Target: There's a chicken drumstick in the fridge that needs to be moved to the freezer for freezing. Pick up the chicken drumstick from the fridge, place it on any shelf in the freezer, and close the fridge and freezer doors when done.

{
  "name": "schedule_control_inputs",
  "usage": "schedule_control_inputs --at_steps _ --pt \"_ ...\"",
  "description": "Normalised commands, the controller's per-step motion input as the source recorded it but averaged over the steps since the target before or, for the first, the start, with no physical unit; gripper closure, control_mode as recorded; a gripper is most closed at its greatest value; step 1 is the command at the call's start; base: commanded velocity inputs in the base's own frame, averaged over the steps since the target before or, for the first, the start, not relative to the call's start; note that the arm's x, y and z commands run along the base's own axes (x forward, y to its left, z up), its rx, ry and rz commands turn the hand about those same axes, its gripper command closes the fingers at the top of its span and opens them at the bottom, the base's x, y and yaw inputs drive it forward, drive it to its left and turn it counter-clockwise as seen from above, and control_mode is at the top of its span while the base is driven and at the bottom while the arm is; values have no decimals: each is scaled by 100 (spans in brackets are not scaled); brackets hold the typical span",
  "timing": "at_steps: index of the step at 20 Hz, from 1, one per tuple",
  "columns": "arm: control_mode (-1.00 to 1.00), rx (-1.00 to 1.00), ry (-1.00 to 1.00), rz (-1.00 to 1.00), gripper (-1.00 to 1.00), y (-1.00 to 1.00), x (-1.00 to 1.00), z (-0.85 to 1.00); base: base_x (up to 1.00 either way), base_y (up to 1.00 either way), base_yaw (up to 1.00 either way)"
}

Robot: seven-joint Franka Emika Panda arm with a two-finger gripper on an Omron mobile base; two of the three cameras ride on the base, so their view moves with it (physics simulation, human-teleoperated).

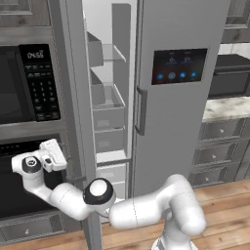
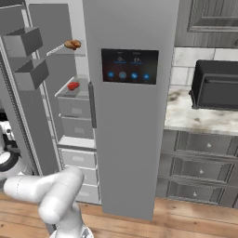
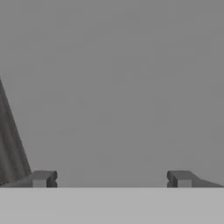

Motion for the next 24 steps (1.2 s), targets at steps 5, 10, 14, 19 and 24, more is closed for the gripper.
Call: schedule_control_inputs --at_steps 5,10,14,19,24 --pt "-100 8 -11 -7 -100 -73 -1 0 0 0 0" --pt "-100 13 -11 -11 -100 -100 -4 5 0 0 0" --pt "-100 14 -15 -10 -100 -100 -2 12 0 0 0" --pt "-100 15 -13 -6 -100 -100 3 8 0 0 0" --pt "-100 20 -7 0 -100 -91 38 15 0 0 0"
